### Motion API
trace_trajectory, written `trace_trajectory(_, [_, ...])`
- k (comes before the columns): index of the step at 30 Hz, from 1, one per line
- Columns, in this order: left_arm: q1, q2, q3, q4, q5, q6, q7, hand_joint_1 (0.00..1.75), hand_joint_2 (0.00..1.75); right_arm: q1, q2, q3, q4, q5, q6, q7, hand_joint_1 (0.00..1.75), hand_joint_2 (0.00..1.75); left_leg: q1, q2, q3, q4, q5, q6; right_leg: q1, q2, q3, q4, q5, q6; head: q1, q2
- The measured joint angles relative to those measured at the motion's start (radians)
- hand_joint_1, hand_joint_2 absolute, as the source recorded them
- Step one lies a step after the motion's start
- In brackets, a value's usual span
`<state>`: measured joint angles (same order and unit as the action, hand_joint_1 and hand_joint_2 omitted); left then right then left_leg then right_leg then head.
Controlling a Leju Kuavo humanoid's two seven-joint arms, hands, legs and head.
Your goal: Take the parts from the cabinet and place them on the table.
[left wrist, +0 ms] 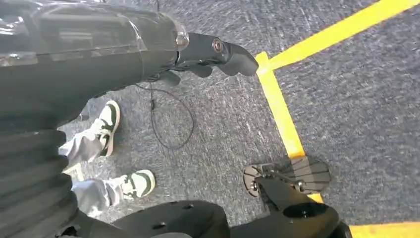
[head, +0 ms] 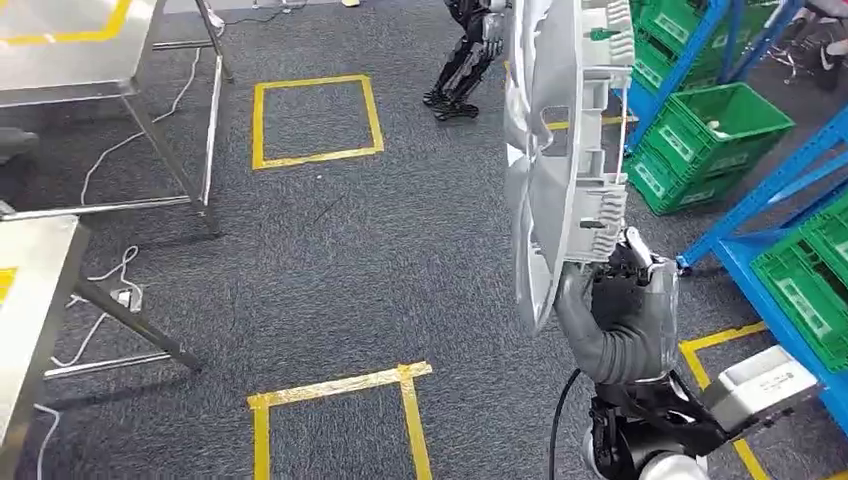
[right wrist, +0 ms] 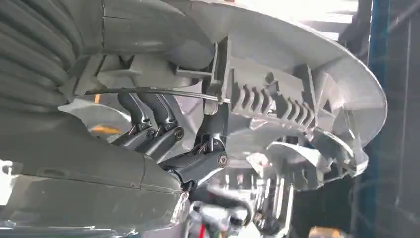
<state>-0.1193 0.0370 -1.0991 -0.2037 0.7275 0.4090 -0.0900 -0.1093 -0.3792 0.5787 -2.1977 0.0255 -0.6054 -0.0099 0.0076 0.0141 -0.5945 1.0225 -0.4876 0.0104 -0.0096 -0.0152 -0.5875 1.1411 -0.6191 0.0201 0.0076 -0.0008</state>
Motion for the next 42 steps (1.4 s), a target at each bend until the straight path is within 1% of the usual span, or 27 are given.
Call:
trace_trajectory(2, [0.001,0.000,0.002,0.000,0.000,-0.003,-0.002,0.00,1.75,0.000,0.001,0.000,0.000,0.008,0.001,0.001,1.75,1.75,-0.002,-0.018,0.000,0.000,0.001,0.003,0.001,0.006,-0.070,0.158,-0.062,0.002,0.003,0.000])
trace_trajectory(3, [0.001,0.000,0.002,0.000,0.000,-0.004,-0.003,0.00,1.75,0.000,0.001,0.001,0.000,0.012,0.002,0.003,1.75,1.75,-0.003,-0.027,0.001,0.001,0.001,0.003,0.001,0.007,-0.083,0.186,-0.061,0.001,0.003,0.000])
trace_trajectory(4, [0.002,0.000,0.002,0.000,-0.001,-0.003,-0.008,0.00,1.75,0.000,0.001,0.002,0.000,0.016,0.002,0.004,1.75,1.75,-0.004,-0.038,0.002,0.001,0.001,0.003,0.001,0.009,-0.075,0.163,-0.032,-0.003,0.003,0.000])
trace_trajectory(5, [0.002,0.000,0.002,0.000,-0.003,-0.003,-0.013,0.00,1.75,0.000,0.002,0.002,0.000,0.018,0.002,0.006,1.75,1.75,-0.005,-0.049,0.003,0.001,0.002,0.003,0.001,0.010,-0.049,0.097,0.015,-0.009,0.004,0.000])
trace_trajectory(7, [0.002,-0.002,0.002,0.000,-0.007,-0.003,-0.022,0.00,1.75,-0.001,0.002,0.001,0.000,0.022,0.002,0.010,1.75,1.75,-0.007,-0.065,0.006,0.001,0.002,0.003,0.002,0.038,0.026,-0.083,0.113,-0.025,0.007,0.000])
trace_trajectory(8, [0.001,-0.008,0.002,0.000,-0.010,-0.003,-0.025,0.00,1.75,-0.002,0.001,0.000,0.000,0.024,0.001,0.010,1.75,1.75,-0.009,-0.069,0.002,0.002,0.004,-0.001,0.002,0.074,0.041,-0.111,0.108,-0.033,0.003,0.000])
trace_trajectory(12, [0.004,-0.010,0.002,0.000,-0.014,0.000,-0.033,0.00,1.75,-0.010,0.002,-0.001,-0.005,0.024,-0.001,0.013,1.75,1.75,-0.007,-0.091,-0.014,-0.003,0.016,-0.025,0.002,0.051,0.042,-0.143,0.111,-0.035,0.004,0.000])
trace_trajectory(14, [0.003,-0.010,0.002,0.000,-0.014,0.001,-0.034,0.00,1.75,-0.011,0.003,-0.001,-0.008,0.024,-0.001,0.014,1.75,1.75,-0.010,-0.018,-0.032,0.041,-0.025,-0.031,-0.003,0.034,0.050,-0.158,0.120,-0.043,-0.006,0.000])
trace_trajectory(16, [0.001,-0.010,0.002,0.000,-0.015,0.002,-0.036,0.00,1.75,-0.012,0.003,-0.002,-0.008,0.015,-0.002,0.018,1.75,1.75,-0.001,-0.012,-0.102,0.192,-0.104,-0.041,-0.002,0.015,0.049,-0.156,0.119,-0.046,-0.017,0.000])
trace_trajectory(17, [0.001,-0.010,0.002,0.000,-0.015,0.003,-0.036,0.00,1.75,-0.012,0.003,-0.002,-0.008,0.005,-0.003,0.019,1.75,1.75,0.002,-0.012,-0.137,0.266,-0.131,-0.046,-0.001,0.005,0.049,-0.156,0.118,-0.046,-0.019,0.000])
trace_trajectory(18, [0.002,-0.011,0.002,0.000,-0.014,0.005,-0.036,0.00,1.75,-0.012,0.003,-0.002,-0.008,-0.005,-0.003,0.020,1.75,1.75,0.004,-0.012,-0.155,0.304,-0.136,-0.050,-0.001,-0.004,0.049,-0.155,0.118,-0.046,-0.020,0.000])
trace_trajectory(19, [0.001,-0.011,0.002,0.000,-0.014,0.006,-0.035,0.00,1.75,-0.013,0.003,-0.002,-0.007,-0.011,-0.003,0.020,1.75,1.75,0.006,-0.012,-0.147,0.289,-0.117,-0.052,-0.001,-0.012,0.050,-0.155,0.117,-0.044,-0.021,0.000])
trace_trajectory(21, [0.002,-0.011,0.002,0.000,-0.013,0.008,-0.025,0.00,1.75,-0.016,0.004,-0.002,-0.005,-0.019,-0.003,0.020,1.75,1.75,0.010,0.000,-0.072,0.149,-0.034,-0.054,-0.002,-0.022,0.052,-0.150,0.112,-0.037,-0.023,0.000])
trace_trajectory(22, [0.003,-0.011,0.002,0.000,-0.012,0.009,-0.021,0.00,1.75,-0.017,0.004,-0.002,-0.005,-0.024,-0.002,0.019,1.75,1.75,0.010,0.026,-0.020,0.054,0.006,-0.053,-0.003,-0.027,0.053,-0.145,0.107,-0.031,-0.024,0.000])
trace_trajectory(23, [0.001,-0.011,0.002,0.000,-0.012,0.009,-0.016,0.00,1.75,-0.016,0.004,-0.002,-0.005,-0.026,-0.002,0.018,1.75,1.75,0.000,0.062,0.001,0.020,-0.015,-0.053,0.003,-0.031,0.050,-0.142,0.103,-0.024,-0.027,0.000])
trace_trajectory(24, [0.000,-0.011,0.002,0.000,-0.011,0.009,-0.015,0.00,1.75,-0.018,0.004,-0.002,-0.004,-0.027,-0.001,0.018,1.75,1.75,0.000,0.054,-0.003,0.010,-0.008,-0.037,0.004,-0.034,0.048,-0.134,0.100,-0.019,-0.028,0.000])
trace_trajectory(27, [0.003,-0.011,0.002,0.000,-0.009,0.009,-0.012,0.00,1.75,-0.020,0.005,-0.002,-0.001,-0.027,0.001,0.017,1.75,1.75,-0.006,0.031,-0.008,0.011,-0.006,-0.019,0.000,-0.053,0.053,-0.139,0.102,-0.009,-0.021,0.000])
trace_trajectory(28, [0.002,-0.010,0.002,0.000,-0.009,0.009,-0.009,0.00,1.75,-0.020,0.005,-0.002,0.000,-0.027,0.001,0.017,1.75,1.75,0.000,0.021,-0.006,0.006,-0.001,-0.011,-0.003,-0.052,0.048,-0.136,0.090,-0.002,-0.021,0.000])
trace_trajectory(29, [0.001,-0.011,0.002,0.000,-0.009,0.009,-0.006,0.00,1.75,-0.020,0.005,-0.002,0.000,-0.027,0.001,0.017,1.75,1.75,-0.001,0.014,-0.007,0.006,0.000,-0.007,-0.006,-0.025,0.043,-0.110,0.065,0.002,-0.018,0.000])
trace_trajectory(32, [0.000,-0.012,0.003,0.000,-0.007,0.008,-0.004,0.00,1.75,-0.019,0.005,-0.001,0.003,-0.027,0.003,0.014,1.75,1.75,-0.003,-0.009,-0.007,0.006,0.001,0.003,-0.006,0.007,-0.053,0.118,-0.046,0.004,-0.001,0.000])
trace_trajectory(33, [0.001,-0.012,0.003,0.000,-0.006,0.008,-0.004,0.00,1.75,-0.018,0.004,-0.002,0.004,-0.028,0.003,0.014,1.75,1.75,-0.006,-0.019,-0.008,0.007,0.001,0.004,-0.006,0.007,-0.080,0.174,-0.060,0.002,0.002,0.000])
trace_trajectory(34, [0.001,-0.012,0.003,0.000,-0.005,0.008,-0.004,0.00,1.75,-0.017,0.004,-0.002,0.007,-0.029,0.003,0.014,1.75,1.75,-0.008,-0.029,-0.006,0.007,0.002,0.005,-0.006,0.008,-0.086,0.182,-0.046,-0.001,0.004,0.000])
trace_trajectory(35, [0.002,-0.012,0.003,0.000,-0.003,0.008,-0.005,0.00,1.75,-0.016,0.005,-0.002,0.010,-0.030,0.003,0.014,1.75,1.75,-0.010,-0.040,-0.005,0.007,0.002,0.005,-0.005,0.010,-0.071,0.142,-0.010,-0.007,0.005,0.000])
trace_trajectory(37, [0.001,-0.012,0.003,0.000,-0.003,0.009,-0.007,0.00,1.75,-0.016,0.004,-0.002,0.011,-0.032,0.003,0.014,1.75,1.75,-0.013,-0.060,0.001,0.007,0.002,0.005,0.000,0.025,0.001,-0.026,0.091,-0.023,0.004,0.000])
trace_trajectory(38, [0.002,-0.014,0.003,0.000,-0.003,0.009,-0.009,0.00,1.75,-0.016,0.004,-0.003,0.011,-0.032,0.003,0.014,1.75,1.75,-0.011,-0.067,-0.001,0.006,0.002,0.005,0.003,0.056,0.029,-0.099,0.114,-0.034,0.004,0.000])
trace_trajectory(39, [-0.001,-0.017,0.003,0.000,-0.003,0.009,-0.010,0.00,1.75,-0.015,0.004,-0.003,0.011,-0.032,0.003,0.014,1.75,1.75,-0.015,-0.075,-0.006,0.009,0.004,0.001,0.002,0.066,0.034,-0.111,0.112,-0.037,-0.003,0.000])
trace_trajectory(42, [0.001,-0.019,0.003,0.000,-0.006,0.008,-0.011,0.00,1.75,-0.015,0.004,-0.002,0.011,-0.030,0.003,0.013,1.75,1.75,-0.005,-0.089,-0.019,0.005,0.015,-0.018,0.009,0.050,0.037,-0.128,0.104,-0.040,0.006,0.000])
